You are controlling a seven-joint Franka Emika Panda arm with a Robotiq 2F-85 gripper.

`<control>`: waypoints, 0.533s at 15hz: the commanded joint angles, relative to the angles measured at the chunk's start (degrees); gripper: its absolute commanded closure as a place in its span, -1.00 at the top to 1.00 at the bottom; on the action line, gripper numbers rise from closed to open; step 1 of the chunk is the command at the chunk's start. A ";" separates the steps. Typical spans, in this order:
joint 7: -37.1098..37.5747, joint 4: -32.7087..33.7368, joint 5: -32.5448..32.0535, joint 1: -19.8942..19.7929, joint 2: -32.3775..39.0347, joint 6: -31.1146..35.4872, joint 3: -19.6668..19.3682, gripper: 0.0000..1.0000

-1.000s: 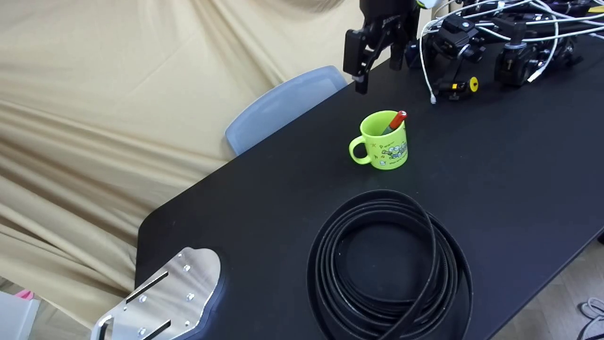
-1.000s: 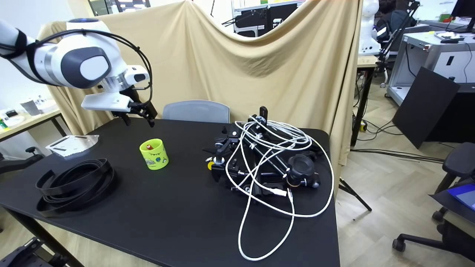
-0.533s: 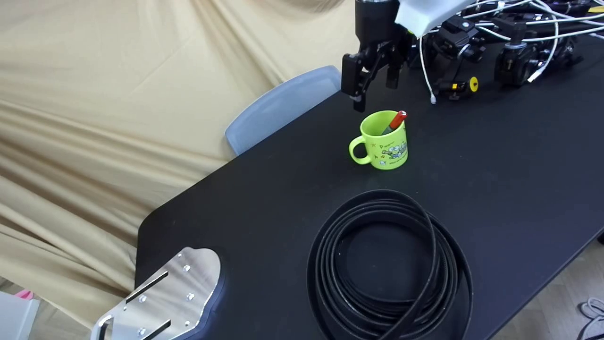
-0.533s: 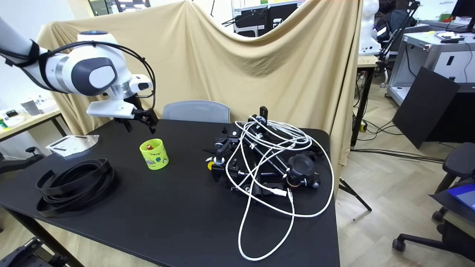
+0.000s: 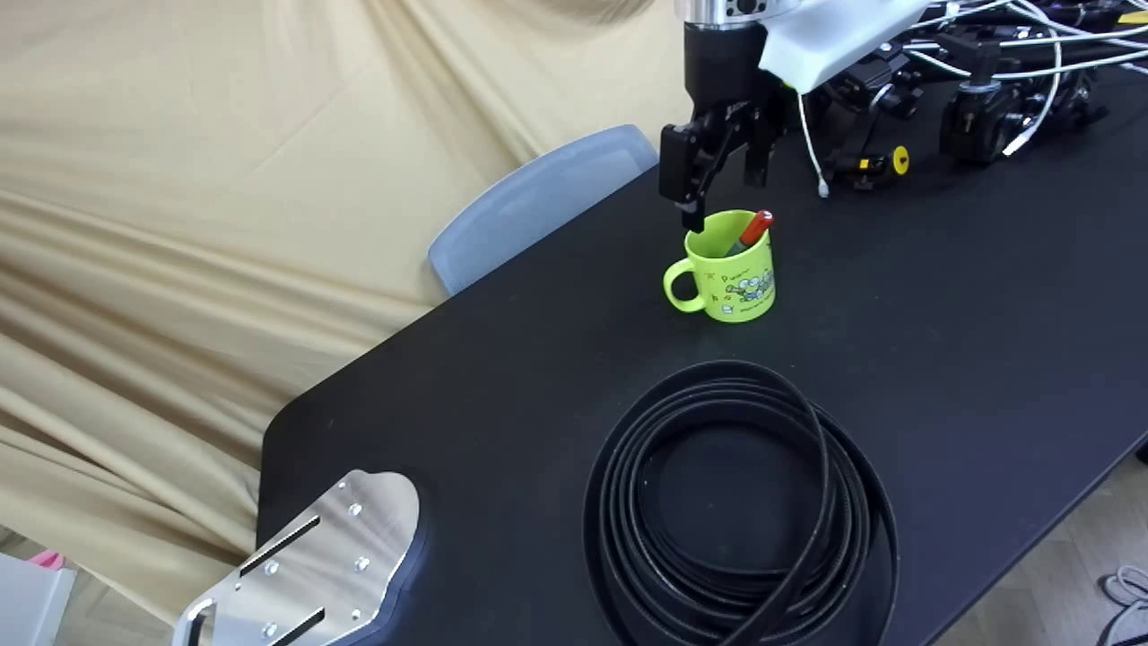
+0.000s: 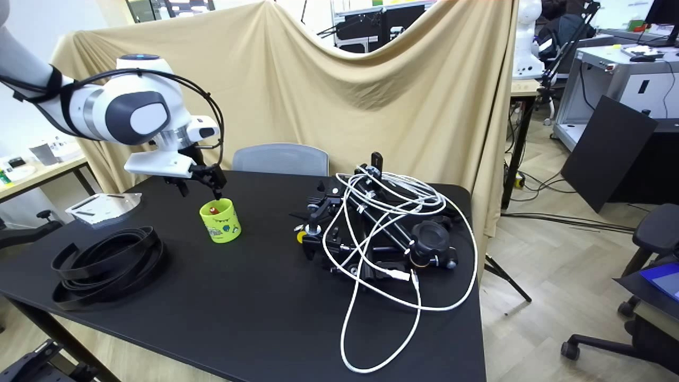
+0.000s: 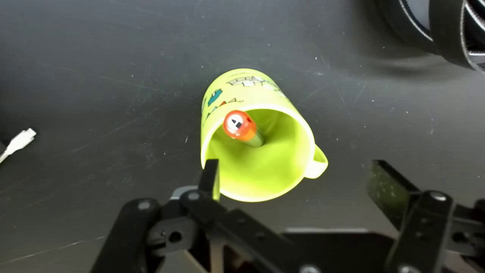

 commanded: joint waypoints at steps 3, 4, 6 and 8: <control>0.54 -1.12 0.87 -1.82 0.17 -0.32 0.79 1.00; 0.51 -1.23 1.07 -1.97 0.31 -0.27 0.85 1.00; 0.47 -1.27 1.19 -2.17 0.63 -0.26 0.88 1.00; 0.60 -1.16 0.96 -2.19 0.87 -0.36 0.79 0.92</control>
